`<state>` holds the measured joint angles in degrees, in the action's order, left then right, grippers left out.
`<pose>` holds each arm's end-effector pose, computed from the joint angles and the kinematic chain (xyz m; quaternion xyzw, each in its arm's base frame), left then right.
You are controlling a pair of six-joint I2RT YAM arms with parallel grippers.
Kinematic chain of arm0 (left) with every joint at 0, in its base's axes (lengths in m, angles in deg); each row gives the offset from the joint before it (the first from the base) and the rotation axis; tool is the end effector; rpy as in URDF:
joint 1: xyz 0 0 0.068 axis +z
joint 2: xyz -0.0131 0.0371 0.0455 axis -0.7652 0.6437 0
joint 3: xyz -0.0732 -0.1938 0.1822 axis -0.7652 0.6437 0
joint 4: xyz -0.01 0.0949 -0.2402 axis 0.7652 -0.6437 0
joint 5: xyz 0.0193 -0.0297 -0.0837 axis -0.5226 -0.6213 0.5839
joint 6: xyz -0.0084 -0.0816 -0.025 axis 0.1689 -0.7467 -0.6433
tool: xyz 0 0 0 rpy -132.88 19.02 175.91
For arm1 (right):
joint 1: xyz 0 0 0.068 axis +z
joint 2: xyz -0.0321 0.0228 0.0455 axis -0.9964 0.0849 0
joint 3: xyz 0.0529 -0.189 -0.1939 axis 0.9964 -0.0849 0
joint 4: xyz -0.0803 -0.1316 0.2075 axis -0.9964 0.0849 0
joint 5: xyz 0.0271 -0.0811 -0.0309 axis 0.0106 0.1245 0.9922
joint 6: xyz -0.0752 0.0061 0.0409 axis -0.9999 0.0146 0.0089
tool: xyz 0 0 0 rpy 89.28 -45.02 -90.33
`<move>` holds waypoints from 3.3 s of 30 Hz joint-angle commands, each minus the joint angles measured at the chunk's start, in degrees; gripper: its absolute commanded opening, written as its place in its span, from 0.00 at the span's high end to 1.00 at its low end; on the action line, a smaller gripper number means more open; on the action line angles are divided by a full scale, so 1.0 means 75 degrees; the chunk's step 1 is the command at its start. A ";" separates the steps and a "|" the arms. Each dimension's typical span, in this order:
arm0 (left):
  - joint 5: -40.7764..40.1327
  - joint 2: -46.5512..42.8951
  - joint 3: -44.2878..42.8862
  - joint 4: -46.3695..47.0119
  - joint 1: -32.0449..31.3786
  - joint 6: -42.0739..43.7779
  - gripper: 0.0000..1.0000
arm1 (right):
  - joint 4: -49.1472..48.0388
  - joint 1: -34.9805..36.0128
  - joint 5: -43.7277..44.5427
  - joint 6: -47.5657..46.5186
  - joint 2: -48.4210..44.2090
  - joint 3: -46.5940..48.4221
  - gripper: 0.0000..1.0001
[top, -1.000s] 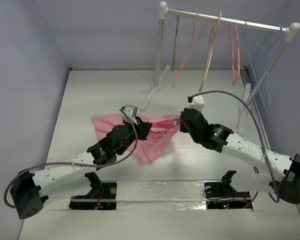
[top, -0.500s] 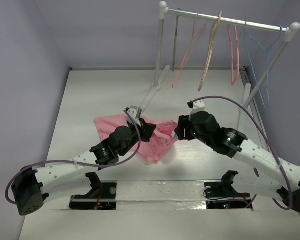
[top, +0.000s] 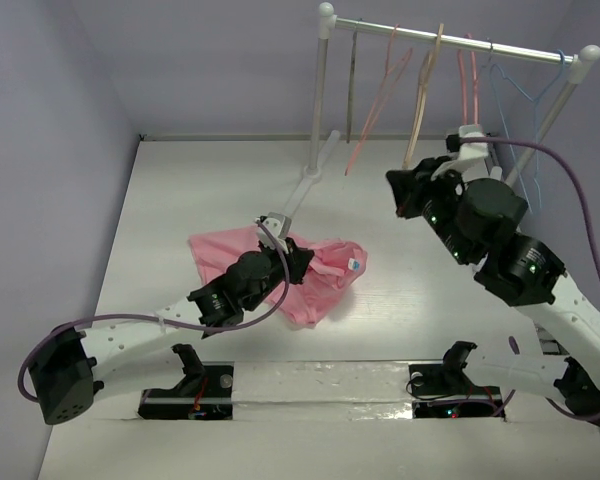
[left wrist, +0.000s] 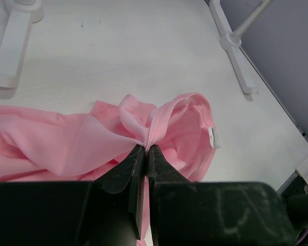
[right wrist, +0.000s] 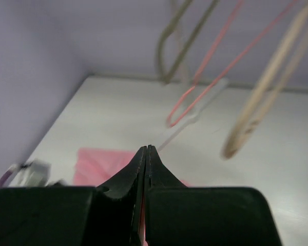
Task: Place the t-shirt on the hanger
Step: Pick up the hanger from the clothesline.
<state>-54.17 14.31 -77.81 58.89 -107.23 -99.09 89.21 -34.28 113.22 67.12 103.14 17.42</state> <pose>0.1620 -0.2124 0.2819 0.1102 0.7182 -0.3638 0.5829 0.1599 0.1416 0.4844 -0.0597 0.7161 0.2239 0.6584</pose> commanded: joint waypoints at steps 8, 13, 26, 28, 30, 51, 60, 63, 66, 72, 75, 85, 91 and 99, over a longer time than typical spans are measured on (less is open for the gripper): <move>0.0347 -0.0292 0.0236 0.0975 -0.0024 0.0450 1.00 | 0.0414 -0.2173 0.3450 -0.2302 0.1016 0.2309 0.63; 0.0569 -0.0339 0.0354 0.0928 -0.0024 0.0462 1.00 | 0.1210 -0.3926 0.3008 -0.2011 0.1216 0.3119 0.50; 0.0488 -0.0491 0.0424 0.0869 -0.0024 0.0603 1.00 | 0.3392 -0.7916 -0.1645 -0.1119 0.3184 0.4642 0.41; 0.0534 -0.0480 0.0424 0.0916 -0.0024 0.0603 1.00 | 0.3369 -0.8068 -0.1892 -0.1177 0.3313 0.4678 0.40; 0.0535 -0.0445 0.0424 0.0916 -0.0024 0.0614 1.00 | 0.3275 -0.8209 -0.2136 -0.1212 0.3442 0.4644 0.40; 0.0593 -0.0245 0.0365 0.0881 -0.0024 0.0591 1.00 | 0.2701 -0.8292 -0.2174 -0.1365 0.3700 0.3870 0.60; 0.0675 -0.0269 0.0365 0.0928 -0.0024 0.0567 1.00 | 0.2689 -0.8292 -0.2244 -0.1259 0.3630 0.3987 0.90; 0.0699 -0.0257 0.0365 0.0940 -0.0024 0.0556 1.00 | 0.2747 -0.8292 -0.2244 -0.1259 0.3630 0.4162 0.97; 0.0687 -0.0257 0.0377 0.0940 -0.0024 0.0567 1.00 | 0.2817 -0.8292 -0.2232 -0.1259 0.3665 0.4350 1.00; 0.0687 -0.0280 0.0377 0.0940 -0.0024 0.0556 1.00 | 0.2303 -0.8292 -0.2840 -0.1131 0.3104 0.4187 1.00; 0.0699 -0.0269 0.0377 0.0928 -0.0024 0.0556 1.00 | 0.2010 -0.8292 -0.3064 -0.0932 0.2752 0.3999 1.00; 0.0605 -0.0409 0.0424 0.0928 -0.0024 0.0567 1.00 | 0.1623 -0.8292 -0.3474 -0.0510 0.1419 0.1822 1.00; 0.0617 -0.0363 0.0436 0.0963 -0.0024 0.0579 1.00 | 0.1529 -0.8292 -0.4024 -0.0170 0.0432 0.0227 1.00; 0.0511 -0.0257 0.0389 0.0987 -0.0024 0.0614 1.00 | 0.2149 -0.8139 -0.4856 0.0695 -0.1137 -0.1811 1.00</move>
<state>-49.79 12.67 -75.12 62.93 -107.23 -95.27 105.12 -95.89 81.68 68.15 98.60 7.91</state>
